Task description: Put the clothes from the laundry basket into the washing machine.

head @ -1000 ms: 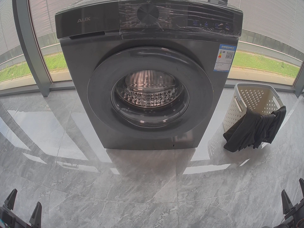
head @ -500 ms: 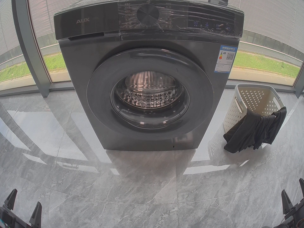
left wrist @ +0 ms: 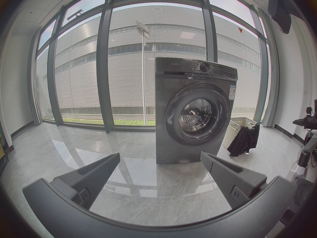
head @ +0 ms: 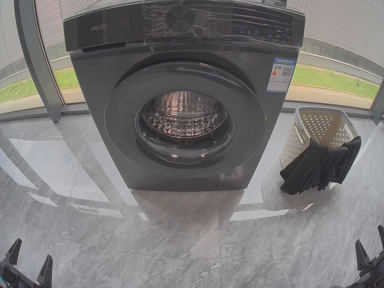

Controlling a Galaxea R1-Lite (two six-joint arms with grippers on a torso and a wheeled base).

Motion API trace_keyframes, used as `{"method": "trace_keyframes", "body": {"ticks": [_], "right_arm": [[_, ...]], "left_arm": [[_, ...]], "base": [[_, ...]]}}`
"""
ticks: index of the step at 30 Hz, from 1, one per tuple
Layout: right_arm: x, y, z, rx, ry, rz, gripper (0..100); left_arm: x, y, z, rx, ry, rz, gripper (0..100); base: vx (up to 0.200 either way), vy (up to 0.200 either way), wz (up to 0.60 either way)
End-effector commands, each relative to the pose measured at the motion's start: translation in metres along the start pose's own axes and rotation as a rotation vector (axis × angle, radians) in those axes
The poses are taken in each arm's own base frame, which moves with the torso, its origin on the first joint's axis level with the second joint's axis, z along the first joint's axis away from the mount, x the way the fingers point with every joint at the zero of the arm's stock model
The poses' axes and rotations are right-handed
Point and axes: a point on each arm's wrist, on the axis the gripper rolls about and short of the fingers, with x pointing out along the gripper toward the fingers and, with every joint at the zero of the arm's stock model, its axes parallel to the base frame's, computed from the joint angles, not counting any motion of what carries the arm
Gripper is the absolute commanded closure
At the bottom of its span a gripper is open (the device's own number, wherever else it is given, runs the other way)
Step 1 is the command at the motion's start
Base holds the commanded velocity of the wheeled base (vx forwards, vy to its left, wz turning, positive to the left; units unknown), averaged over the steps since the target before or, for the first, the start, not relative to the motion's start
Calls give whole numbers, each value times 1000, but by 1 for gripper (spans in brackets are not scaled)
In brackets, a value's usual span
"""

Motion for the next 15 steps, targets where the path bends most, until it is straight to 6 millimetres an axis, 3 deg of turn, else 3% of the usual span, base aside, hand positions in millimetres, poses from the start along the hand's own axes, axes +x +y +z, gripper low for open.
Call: {"method": "trace_keyframes", "body": {"ticks": [1,15], "right_arm": [[1,0,-5,0,9,1,0],[1,0,-5,0,9,1,0]], "left_arm": [[0,0,-5,1,1,-1,0],[0,0,-5,-2,-1,-1,0]], "base": [[0,-200,0],[0,-200,0]]}}
